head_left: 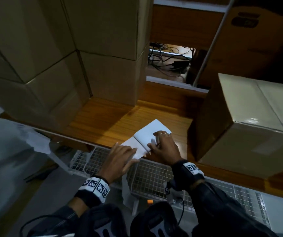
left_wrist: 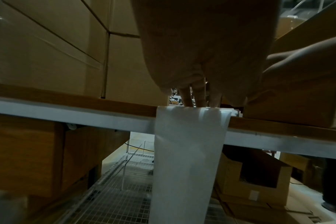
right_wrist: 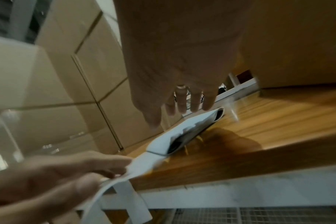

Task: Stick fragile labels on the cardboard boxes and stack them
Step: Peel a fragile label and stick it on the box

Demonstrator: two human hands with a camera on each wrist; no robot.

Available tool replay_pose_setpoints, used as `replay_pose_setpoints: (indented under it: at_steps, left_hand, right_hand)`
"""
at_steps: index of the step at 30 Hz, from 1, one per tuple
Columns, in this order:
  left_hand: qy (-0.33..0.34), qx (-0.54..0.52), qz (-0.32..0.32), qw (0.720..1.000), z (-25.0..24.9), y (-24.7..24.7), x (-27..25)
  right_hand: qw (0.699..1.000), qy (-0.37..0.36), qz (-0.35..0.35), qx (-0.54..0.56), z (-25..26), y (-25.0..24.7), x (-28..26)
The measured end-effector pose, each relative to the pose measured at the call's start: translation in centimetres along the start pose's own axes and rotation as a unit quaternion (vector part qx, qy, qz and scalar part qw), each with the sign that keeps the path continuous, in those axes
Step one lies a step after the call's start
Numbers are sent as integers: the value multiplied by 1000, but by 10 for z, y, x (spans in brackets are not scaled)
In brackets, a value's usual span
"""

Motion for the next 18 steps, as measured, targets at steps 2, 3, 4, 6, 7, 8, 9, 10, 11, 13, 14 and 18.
replay_pose_setpoints:
  at_steps: [2, 3, 4, 6, 7, 8, 9, 10, 11, 13, 14, 18]
  left_hand:
    - [-14, 10, 2, 1000, 12, -5, -10]
    - [-18, 9, -1, 1000, 17, -6, -14]
    - [-19, 4, -7, 1000, 21, -8, -16]
    - [-13, 2, -23, 1000, 28, -11, -18]
    - [-8, 4, -26, 1000, 30, -10, -19]
    - [-4, 3, -24, 1000, 31, -9, -19]
    - [-4, -1, -20, 1000, 32, -8, -20]
    - [-8, -5, -20, 1000, 32, -7, -21]
    - [-13, -8, -23, 1000, 33, -6, -21]
    - [-23, -3, -33, 999, 33, -6, -22]
    - [-29, 0, -38, 999, 32, -6, -21]
    - [-62, -5, -46, 997, 26, -8, -20]
  right_hand:
    - [998, -3, 25, -64, 10, 15, 3]
    - [996, -6, 30, -81, 15, 22, 1]
    - [995, -12, 28, -92, 20, 26, -3]
    - [991, -37, 11, -125, 32, 32, -10]
    - [988, -49, 5, -148, 37, 34, -12]
    - [984, -57, 4, -167, 43, 34, -14]
    - [982, -57, 10, -182, 47, 34, -13]
    - [980, -56, 22, -189, 50, 32, -12]
    - [980, -56, 37, -189, 51, 30, -10]
    - [981, -69, 53, -176, 51, 25, -7]
    - [981, -77, 52, -167, 51, 21, -6]
    - [993, -95, 14, -71, 45, -5, 0]
Point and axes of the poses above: each hand's wrist, its own x-axis towards the middle knuckle, its own y-axis out of the palm, z = x × y, the point moved 4 cm from there along x, towards the middle knuckle, and after that the axes turned 15 degrees about y, right-handed, at the moved point
